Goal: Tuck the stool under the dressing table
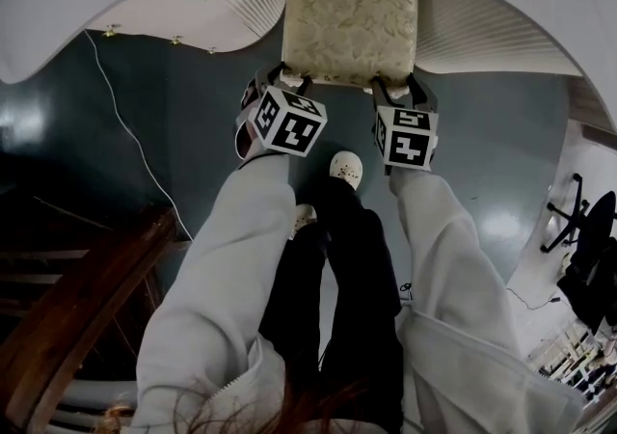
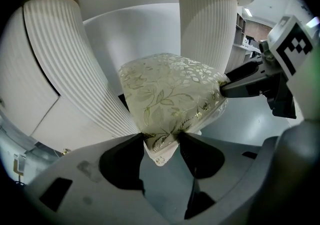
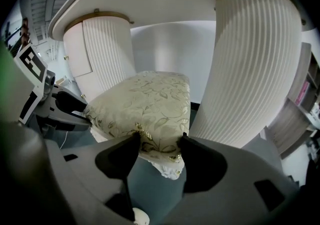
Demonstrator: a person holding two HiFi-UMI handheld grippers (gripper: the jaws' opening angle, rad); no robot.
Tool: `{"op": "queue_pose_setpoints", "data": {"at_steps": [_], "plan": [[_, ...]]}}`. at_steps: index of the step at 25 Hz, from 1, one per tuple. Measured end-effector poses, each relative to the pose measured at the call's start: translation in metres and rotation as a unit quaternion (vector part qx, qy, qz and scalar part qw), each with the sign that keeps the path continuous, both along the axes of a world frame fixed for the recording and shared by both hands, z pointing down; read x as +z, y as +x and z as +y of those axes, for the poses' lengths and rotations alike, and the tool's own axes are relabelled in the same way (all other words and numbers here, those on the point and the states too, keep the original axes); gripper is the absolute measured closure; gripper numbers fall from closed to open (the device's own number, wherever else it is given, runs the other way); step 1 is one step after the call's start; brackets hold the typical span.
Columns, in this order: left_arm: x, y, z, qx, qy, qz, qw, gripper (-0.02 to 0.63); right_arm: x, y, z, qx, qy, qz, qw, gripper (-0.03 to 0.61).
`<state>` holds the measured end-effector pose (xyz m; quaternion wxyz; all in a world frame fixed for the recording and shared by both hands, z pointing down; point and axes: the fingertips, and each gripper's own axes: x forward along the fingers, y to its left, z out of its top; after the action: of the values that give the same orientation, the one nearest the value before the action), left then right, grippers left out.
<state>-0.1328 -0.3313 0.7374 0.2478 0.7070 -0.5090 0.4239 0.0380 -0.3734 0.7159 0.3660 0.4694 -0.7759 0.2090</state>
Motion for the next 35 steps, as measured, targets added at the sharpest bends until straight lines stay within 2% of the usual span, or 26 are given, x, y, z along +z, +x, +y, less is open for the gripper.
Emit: {"op": "queue_pose_setpoints", "data": {"at_steps": [13,28,35], "plan": [[-0.007,0.0,-0.034,0.006,0.022,-0.001,0.9997,0.4,-0.007,0.0,-0.031,0.01,0.027,-0.01,1.0,0.27],[-0.01,-0.008,-0.084,0.004,0.074,0.004,0.9973,0.408,-0.008,-0.007,-0.078,0.019,0.06,-0.019,0.998,0.27],[-0.009,-0.01,-0.104,0.01,0.091,0.01,0.9957,0.411,-0.009,-0.009,-0.097,0.021,0.092,-0.029,0.995,0.27]]}}
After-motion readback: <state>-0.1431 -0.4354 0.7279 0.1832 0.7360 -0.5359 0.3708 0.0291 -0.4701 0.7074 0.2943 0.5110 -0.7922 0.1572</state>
